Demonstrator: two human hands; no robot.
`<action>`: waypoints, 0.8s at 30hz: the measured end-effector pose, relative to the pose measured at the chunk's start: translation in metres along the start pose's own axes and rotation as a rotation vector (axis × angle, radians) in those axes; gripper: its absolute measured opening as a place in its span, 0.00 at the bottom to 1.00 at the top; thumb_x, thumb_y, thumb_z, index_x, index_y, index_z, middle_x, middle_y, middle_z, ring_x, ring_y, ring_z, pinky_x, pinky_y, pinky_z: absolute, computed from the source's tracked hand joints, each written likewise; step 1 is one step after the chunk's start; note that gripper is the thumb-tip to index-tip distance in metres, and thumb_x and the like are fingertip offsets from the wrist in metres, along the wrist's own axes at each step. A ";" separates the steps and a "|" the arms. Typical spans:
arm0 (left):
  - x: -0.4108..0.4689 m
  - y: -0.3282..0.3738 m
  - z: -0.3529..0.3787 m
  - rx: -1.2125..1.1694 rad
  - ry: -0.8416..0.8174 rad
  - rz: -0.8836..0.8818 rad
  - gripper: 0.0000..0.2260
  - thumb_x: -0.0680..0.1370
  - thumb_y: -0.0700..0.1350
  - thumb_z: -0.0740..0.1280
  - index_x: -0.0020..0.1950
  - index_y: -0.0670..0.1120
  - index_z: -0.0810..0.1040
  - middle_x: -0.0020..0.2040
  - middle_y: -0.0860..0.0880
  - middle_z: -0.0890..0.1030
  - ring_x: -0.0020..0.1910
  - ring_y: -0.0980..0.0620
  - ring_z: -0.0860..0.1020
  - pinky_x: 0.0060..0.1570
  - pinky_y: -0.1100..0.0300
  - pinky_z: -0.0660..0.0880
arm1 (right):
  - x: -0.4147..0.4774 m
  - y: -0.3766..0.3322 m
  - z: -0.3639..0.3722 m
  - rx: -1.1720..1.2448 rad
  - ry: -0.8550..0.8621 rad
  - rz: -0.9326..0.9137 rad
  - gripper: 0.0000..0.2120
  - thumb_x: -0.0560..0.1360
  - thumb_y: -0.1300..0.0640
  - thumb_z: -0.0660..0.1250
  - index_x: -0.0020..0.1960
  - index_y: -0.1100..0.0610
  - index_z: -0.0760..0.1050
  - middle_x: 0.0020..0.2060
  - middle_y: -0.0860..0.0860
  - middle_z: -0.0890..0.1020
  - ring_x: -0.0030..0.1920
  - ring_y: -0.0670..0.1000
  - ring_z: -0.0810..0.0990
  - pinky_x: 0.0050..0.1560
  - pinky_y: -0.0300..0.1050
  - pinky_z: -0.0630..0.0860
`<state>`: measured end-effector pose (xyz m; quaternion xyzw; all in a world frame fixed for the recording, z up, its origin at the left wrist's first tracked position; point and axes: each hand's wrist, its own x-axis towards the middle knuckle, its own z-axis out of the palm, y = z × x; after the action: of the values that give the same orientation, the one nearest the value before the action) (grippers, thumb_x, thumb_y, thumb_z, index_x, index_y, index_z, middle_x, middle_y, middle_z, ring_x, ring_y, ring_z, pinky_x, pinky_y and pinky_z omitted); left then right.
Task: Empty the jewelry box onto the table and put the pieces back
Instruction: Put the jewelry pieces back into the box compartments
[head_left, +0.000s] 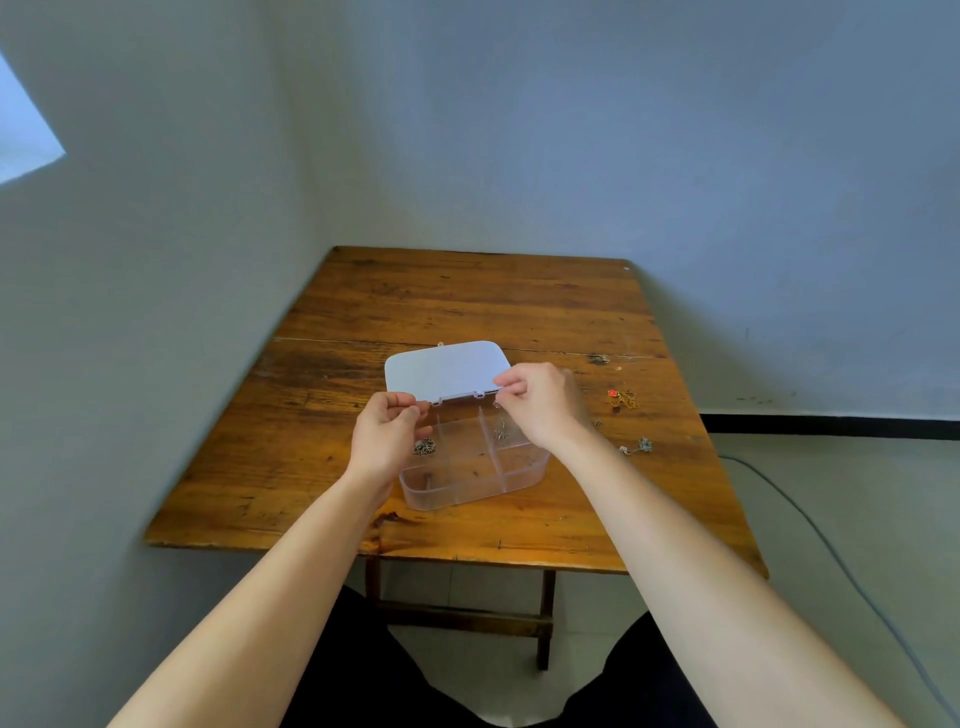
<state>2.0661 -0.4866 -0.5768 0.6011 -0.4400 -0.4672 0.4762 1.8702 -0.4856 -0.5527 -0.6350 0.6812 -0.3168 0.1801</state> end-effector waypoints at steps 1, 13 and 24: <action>0.000 0.000 0.000 0.010 -0.003 0.004 0.07 0.82 0.38 0.62 0.60 0.43 0.74 0.54 0.47 0.83 0.51 0.53 0.83 0.50 0.58 0.81 | 0.001 0.001 -0.002 -0.019 -0.024 0.006 0.11 0.78 0.59 0.69 0.58 0.54 0.83 0.52 0.49 0.86 0.52 0.48 0.83 0.57 0.44 0.79; -0.003 0.016 0.039 0.713 -0.175 0.381 0.15 0.80 0.46 0.65 0.68 0.48 0.75 0.66 0.46 0.77 0.55 0.50 0.78 0.54 0.55 0.77 | -0.022 0.078 -0.065 -0.018 -0.040 0.154 0.13 0.81 0.57 0.62 0.61 0.48 0.80 0.60 0.47 0.82 0.55 0.48 0.80 0.53 0.41 0.75; -0.032 0.012 0.154 1.450 -0.585 0.699 0.25 0.81 0.58 0.58 0.75 0.48 0.67 0.73 0.44 0.70 0.71 0.43 0.68 0.69 0.38 0.58 | -0.065 0.148 -0.064 -0.172 -0.137 0.354 0.26 0.83 0.47 0.58 0.79 0.49 0.58 0.77 0.57 0.60 0.77 0.60 0.58 0.73 0.59 0.62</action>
<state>1.9088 -0.4823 -0.5772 0.4422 -0.8953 -0.0332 -0.0418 1.7257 -0.4097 -0.6139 -0.5383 0.7929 -0.1769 0.2241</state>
